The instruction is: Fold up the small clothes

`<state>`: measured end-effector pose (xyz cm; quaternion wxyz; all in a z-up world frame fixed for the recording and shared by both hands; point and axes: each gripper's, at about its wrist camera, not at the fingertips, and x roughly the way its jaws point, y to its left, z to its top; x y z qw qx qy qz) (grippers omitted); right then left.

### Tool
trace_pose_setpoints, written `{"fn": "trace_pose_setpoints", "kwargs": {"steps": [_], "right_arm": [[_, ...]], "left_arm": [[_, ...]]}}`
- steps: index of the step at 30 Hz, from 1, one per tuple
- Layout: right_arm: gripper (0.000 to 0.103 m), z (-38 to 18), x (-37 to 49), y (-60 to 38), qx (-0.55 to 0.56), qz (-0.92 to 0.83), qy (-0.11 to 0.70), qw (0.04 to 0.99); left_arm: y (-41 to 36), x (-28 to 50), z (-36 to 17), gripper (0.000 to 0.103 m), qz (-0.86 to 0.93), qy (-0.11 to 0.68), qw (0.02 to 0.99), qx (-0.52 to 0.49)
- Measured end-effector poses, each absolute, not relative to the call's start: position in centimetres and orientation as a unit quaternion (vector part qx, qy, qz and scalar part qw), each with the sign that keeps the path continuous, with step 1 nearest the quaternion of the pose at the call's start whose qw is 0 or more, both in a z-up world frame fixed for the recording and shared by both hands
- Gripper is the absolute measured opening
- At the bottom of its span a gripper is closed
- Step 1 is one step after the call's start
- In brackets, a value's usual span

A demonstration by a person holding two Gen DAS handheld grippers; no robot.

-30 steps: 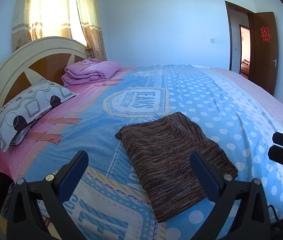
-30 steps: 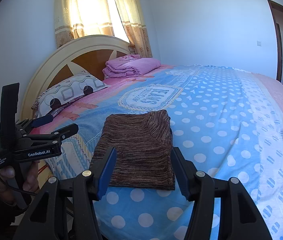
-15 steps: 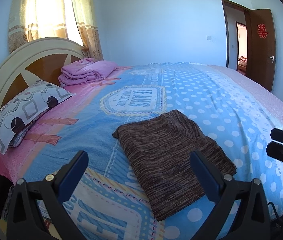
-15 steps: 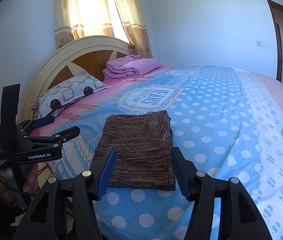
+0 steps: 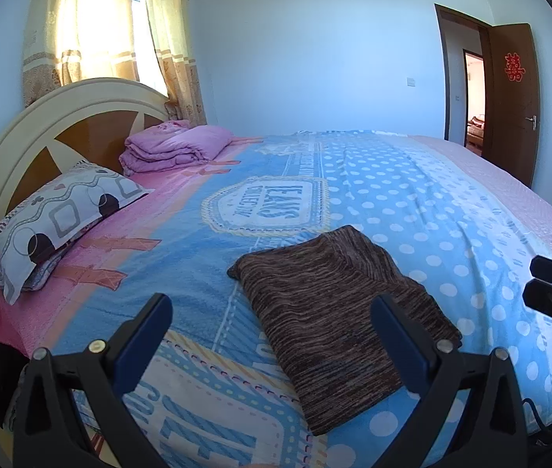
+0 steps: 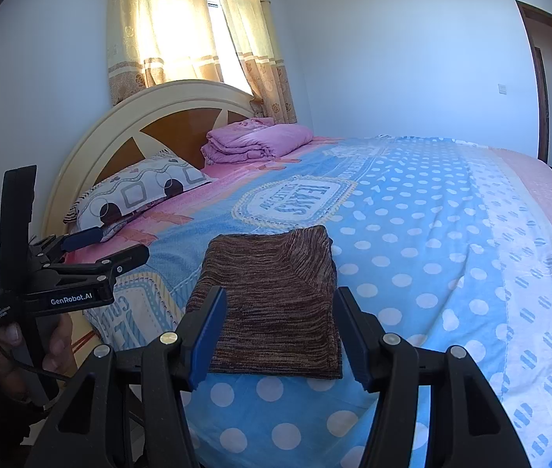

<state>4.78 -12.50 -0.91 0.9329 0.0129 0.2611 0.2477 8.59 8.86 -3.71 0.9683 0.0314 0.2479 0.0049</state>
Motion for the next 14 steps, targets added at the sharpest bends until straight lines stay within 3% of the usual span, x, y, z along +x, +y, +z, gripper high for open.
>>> {"fn": "trace_pose_setpoints", "kwargs": {"steps": [14], "right_arm": [[0.058,-1.3,5.0,-12.5,0.012,0.248,0.272,0.930]], "left_arm": [[10.1,9.2,-4.4,0.103,0.018,0.251,0.967,0.026]]}}
